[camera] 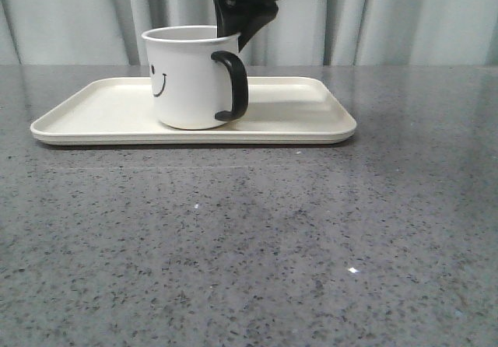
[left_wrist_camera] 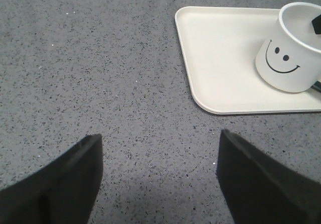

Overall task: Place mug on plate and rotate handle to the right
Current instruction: 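Grip the mug rim with the right gripper and lift it, then rotate the held mug with the right gripper, turning the handle sideways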

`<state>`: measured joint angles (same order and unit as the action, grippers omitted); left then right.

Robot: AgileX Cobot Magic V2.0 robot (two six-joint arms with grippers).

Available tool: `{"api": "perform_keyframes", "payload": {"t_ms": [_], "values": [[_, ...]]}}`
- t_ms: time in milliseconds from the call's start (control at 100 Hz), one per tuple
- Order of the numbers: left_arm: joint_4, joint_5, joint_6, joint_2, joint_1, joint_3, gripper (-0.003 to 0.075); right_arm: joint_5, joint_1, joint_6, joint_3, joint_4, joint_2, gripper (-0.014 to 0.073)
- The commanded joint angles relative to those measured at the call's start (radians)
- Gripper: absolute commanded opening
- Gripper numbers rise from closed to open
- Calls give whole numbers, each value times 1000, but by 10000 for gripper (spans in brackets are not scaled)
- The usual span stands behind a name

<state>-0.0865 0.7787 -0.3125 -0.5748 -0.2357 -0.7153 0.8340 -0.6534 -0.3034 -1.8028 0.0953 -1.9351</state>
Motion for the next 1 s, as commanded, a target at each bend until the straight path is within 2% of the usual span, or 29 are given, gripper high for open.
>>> {"api": "perform_keyframes", "payload": {"t_ms": [0, 170, 310, 480, 570, 670, 990], "values": [[-6, -71, -7, -1, 2, -25, 473, -2, -1, 40, -78, 17, 58, -58], [-6, -71, -7, -1, 2, -25, 473, 118, -1, 197, -207, 8, 58, -58], [-6, -71, -7, -1, 2, -25, 473, 153, 0, 403, -277, -58, 58, -61], [-6, -71, -7, -1, 2, -25, 473, 197, 38, 711, -315, -311, 47, -60], [-6, -71, -7, -1, 2, -25, 473, 247, 74, 825, -334, -440, 28, -60], [-6, -71, -7, -1, 2, -25, 473, 294, 113, 885, -345, -503, 12, -60], [-6, -73, -7, -1, 2, -25, 473, 394, 150, 1080, -346, -505, -29, -60]]}}
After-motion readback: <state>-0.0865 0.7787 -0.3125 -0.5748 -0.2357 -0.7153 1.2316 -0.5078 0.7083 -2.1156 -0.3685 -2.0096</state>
